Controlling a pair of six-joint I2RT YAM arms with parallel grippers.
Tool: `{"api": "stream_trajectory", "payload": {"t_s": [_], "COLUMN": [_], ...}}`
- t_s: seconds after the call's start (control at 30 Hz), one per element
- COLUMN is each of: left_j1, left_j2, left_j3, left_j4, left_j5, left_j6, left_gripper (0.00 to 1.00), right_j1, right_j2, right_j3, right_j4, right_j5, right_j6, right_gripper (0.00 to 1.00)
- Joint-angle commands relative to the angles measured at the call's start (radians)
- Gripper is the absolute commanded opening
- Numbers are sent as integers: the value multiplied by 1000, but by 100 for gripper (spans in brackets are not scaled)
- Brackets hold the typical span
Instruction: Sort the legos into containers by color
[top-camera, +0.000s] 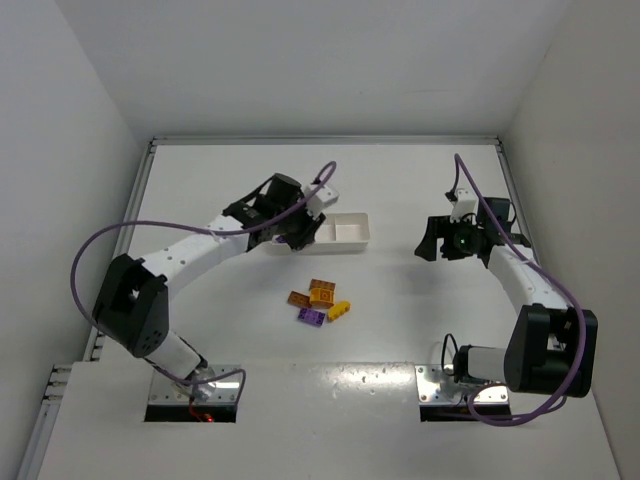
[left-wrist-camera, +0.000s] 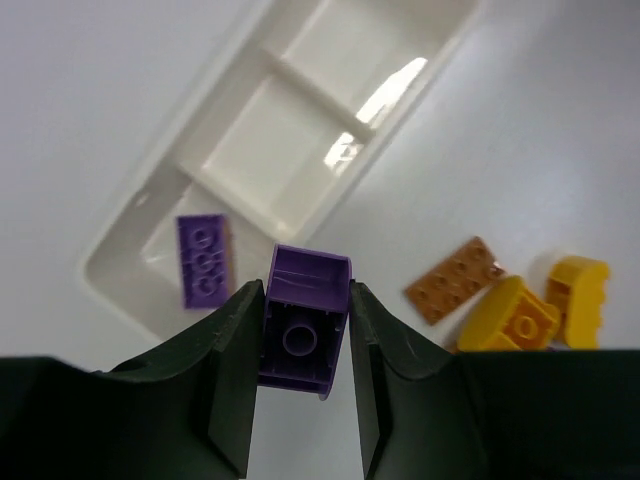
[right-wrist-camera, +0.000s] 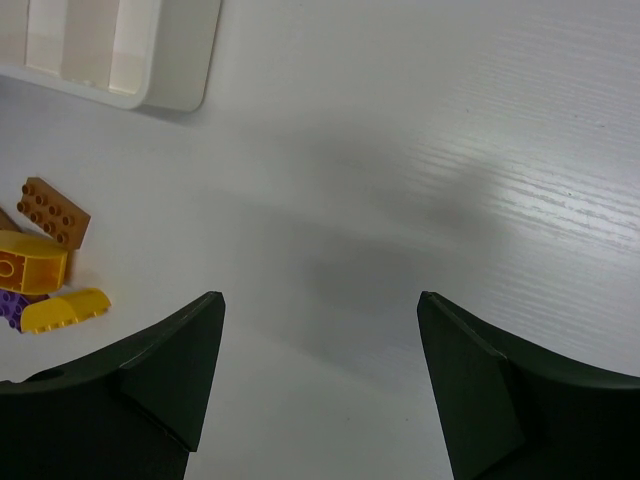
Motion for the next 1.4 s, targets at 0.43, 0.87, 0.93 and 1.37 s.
{"api": "stream_trajectory", "payload": {"t_s": [0.43,0.87,0.93,1.37], "left_j1": [166,226,237,525], "left_j2": [223,173,144,-183], "left_j3": [121,139,150,192], "left_j4": [91,100,100,68], "left_j5": [-78,-119,-119,-168], "left_j6": [-83,-152,-169,-367], "left_gripper": [8,60,69,75], "right_j1": [7,316,369,1005], "right_j2": [4,-105,-80,150], "right_j3": [3,53,93,204], "right_j4": [17,-25,-34,-63], "right_j5": [-41,-59,-50,122], "right_j6": [-24,-193,-193,-308], "right_gripper": [79,88,88,78]}}
